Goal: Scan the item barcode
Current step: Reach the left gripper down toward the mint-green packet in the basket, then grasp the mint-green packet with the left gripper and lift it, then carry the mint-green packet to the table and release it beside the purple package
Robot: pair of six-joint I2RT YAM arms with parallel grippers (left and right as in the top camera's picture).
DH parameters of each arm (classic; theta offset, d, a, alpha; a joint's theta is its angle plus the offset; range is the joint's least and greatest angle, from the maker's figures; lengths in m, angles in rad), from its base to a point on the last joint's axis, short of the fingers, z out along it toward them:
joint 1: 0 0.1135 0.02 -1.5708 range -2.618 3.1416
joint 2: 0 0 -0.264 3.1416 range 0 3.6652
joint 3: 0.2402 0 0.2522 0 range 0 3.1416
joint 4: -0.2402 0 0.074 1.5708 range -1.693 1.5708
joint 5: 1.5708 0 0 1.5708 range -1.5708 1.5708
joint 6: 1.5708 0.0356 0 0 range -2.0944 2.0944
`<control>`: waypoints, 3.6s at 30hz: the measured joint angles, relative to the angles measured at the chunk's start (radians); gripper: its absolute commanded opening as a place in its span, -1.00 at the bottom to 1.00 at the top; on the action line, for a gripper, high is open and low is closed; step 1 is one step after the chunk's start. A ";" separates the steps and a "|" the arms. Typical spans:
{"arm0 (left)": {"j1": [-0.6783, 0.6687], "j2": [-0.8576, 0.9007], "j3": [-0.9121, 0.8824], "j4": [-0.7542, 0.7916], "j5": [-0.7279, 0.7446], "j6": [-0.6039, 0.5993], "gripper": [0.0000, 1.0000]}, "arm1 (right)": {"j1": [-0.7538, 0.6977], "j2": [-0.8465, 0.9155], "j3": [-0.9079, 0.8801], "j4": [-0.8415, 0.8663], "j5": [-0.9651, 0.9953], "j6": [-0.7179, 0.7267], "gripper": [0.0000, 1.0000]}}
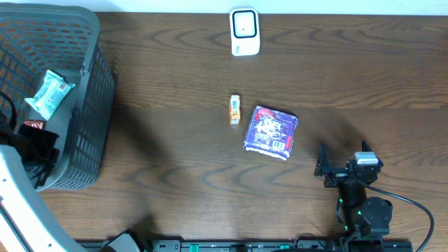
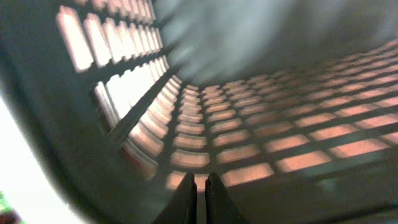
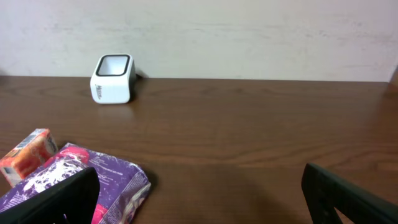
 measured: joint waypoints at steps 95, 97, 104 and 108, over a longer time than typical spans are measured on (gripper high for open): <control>-0.059 0.452 -0.014 1.143 0.102 0.749 -0.86 | 0.000 0.000 0.000 0.000 0.000 0.000 0.99; -0.059 0.340 -0.012 1.201 0.180 0.649 -0.86 | 0.000 0.000 0.000 0.000 0.000 0.000 0.98; -0.084 0.040 0.000 1.323 0.436 0.206 -0.85 | 0.000 0.000 0.000 0.000 0.000 0.000 0.99; -0.193 -0.036 0.000 1.291 0.484 0.066 -0.85 | 0.000 0.000 0.000 0.000 0.000 0.000 0.99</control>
